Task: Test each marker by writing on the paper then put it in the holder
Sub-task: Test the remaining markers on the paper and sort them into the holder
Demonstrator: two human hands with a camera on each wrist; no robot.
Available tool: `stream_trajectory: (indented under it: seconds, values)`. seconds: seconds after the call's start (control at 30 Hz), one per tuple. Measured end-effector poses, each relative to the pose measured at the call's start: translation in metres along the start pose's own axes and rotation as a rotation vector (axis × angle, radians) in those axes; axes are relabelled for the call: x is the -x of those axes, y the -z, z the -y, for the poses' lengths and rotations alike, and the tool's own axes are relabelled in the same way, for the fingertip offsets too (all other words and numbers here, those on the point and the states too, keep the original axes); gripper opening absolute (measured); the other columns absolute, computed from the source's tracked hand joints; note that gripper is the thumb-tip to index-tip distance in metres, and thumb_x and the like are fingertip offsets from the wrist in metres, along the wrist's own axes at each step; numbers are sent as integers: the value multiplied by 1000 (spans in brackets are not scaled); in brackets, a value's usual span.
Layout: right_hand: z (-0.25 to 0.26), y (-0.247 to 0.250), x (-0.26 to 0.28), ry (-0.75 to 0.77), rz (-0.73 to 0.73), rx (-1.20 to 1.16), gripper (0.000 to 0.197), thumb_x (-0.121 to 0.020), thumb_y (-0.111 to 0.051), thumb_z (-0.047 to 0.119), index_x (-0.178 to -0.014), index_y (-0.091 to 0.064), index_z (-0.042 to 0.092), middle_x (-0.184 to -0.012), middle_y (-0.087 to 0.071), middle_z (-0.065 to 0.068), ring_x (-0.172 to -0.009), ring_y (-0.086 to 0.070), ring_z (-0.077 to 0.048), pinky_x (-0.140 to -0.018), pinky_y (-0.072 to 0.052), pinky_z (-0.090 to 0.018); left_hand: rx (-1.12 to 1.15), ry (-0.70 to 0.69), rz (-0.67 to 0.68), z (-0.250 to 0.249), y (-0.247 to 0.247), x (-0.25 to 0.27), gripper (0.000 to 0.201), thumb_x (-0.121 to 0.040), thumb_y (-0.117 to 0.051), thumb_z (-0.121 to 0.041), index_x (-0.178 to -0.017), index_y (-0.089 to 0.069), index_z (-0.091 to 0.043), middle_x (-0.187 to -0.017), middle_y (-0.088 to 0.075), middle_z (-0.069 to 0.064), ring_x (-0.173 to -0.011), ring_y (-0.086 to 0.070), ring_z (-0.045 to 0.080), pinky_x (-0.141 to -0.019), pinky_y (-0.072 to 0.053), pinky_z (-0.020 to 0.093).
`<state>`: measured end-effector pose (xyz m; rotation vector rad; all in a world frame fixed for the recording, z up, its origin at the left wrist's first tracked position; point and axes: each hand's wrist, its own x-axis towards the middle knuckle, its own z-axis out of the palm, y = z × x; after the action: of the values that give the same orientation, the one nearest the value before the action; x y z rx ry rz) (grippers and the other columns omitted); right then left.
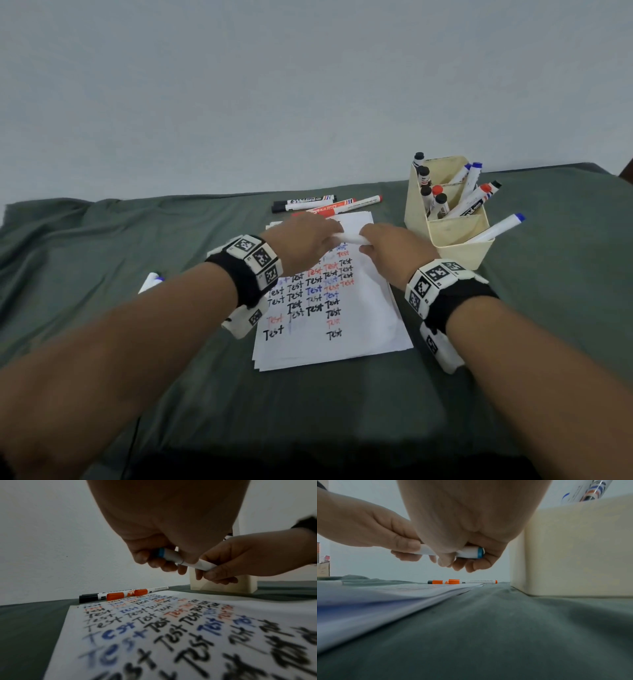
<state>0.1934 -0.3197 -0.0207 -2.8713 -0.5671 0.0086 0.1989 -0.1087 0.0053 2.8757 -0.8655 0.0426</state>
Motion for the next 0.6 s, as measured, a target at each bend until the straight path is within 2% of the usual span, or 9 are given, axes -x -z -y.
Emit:
stream_trajectory:
  seconds: [0.07, 0.13, 0.2, 0.23, 0.3, 0.37, 0.47, 0.53, 0.6]
  values:
    - [1, 0, 0, 20, 27, -23, 17, -107, -45, 31, -113, -56, 18, -104, -61, -4, -86, -59, -25, -76, -51, -40, -26, 77, 66, -4, -2, 2, 20, -106, -40, -32, -114, -58, -25, -88, -58, -5, -80, -57, 20, -68, -44, 34]
    - [0, -1, -1, 25, 41, -23, 16, -107, -46, 30, -111, -55, 18, -103, -62, -3, -84, -58, -24, -76, -51, -39, -15, 158, 77, 0, -2, 4, 26, -101, -48, -48, -121, -54, -32, -84, -55, -14, -75, -57, 13, -63, -41, 30]
    - [-2, -2, -1, 18, 17, 6, 14, -107, -47, 30, -108, -54, 18, -100, -63, -4, -81, -56, -24, -72, -50, -37, 43, 320, 12, 14, 2, 13, 75, -76, -63, -77, -136, -44, -36, -93, -57, -18, -77, -56, 2, -62, -41, 26]
    - [-2, -2, -2, 14, 9, 12, 15, -107, -46, 31, -107, -53, 18, -98, -62, -4, -79, -56, -24, -69, -48, -36, 122, 436, -24, 24, 5, 19, 101, -63, -65, -85, -144, -33, -33, -109, -61, -10, -87, -61, 7, -67, -45, 27]
    - [-1, -3, -2, 17, 13, 13, 15, -107, -45, 34, -104, -48, 20, -94, -57, -1, -78, -55, -23, -66, -43, -34, 259, 609, -48, 46, 9, 36, 122, -58, -62, -90, -152, -8, -35, -139, -53, 6, -112, -62, 26, -86, -49, 36]
    - [1, -4, -3, 19, 11, 10, 15, -107, -44, 36, -103, -46, 21, -93, -53, 1, -79, -55, -24, -66, -43, -35, 226, 667, -13, 64, 8, 53, 109, -77, -62, -76, -152, 2, -31, -124, -57, 9, -104, -63, 32, -92, -50, 41]
    - [1, -4, -2, 15, 0, -2, 16, -107, -45, 37, -105, -48, 21, -95, -53, 1, -82, -57, -25, -70, -47, -37, 119, 645, -32, 80, 2, 69, 56, -97, -53, -18, -141, -21, -5, -104, -66, 21, -76, -58, 32, -72, -42, 37]
    - [0, -3, -2, 13, 1, -9, 16, -107, -45, 37, -105, -48, 22, -96, -54, 0, -83, -59, -26, -72, -49, -37, 76, 647, -9, 87, 4, 77, 32, -97, -49, -7, -127, -38, -2, -103, -63, 23, -79, -54, 30, -72, -37, 36]
    - [1, -3, -2, 17, 3, -9, 16, -107, -45, 37, -105, -49, 21, -98, -57, -1, -83, -59, -26, -73, -50, -38, -3, 640, 59, 93, 10, 83, 22, -96, -55, -8, -118, -52, -4, -110, -63, 19, -94, -59, 33, -79, -42, 36]
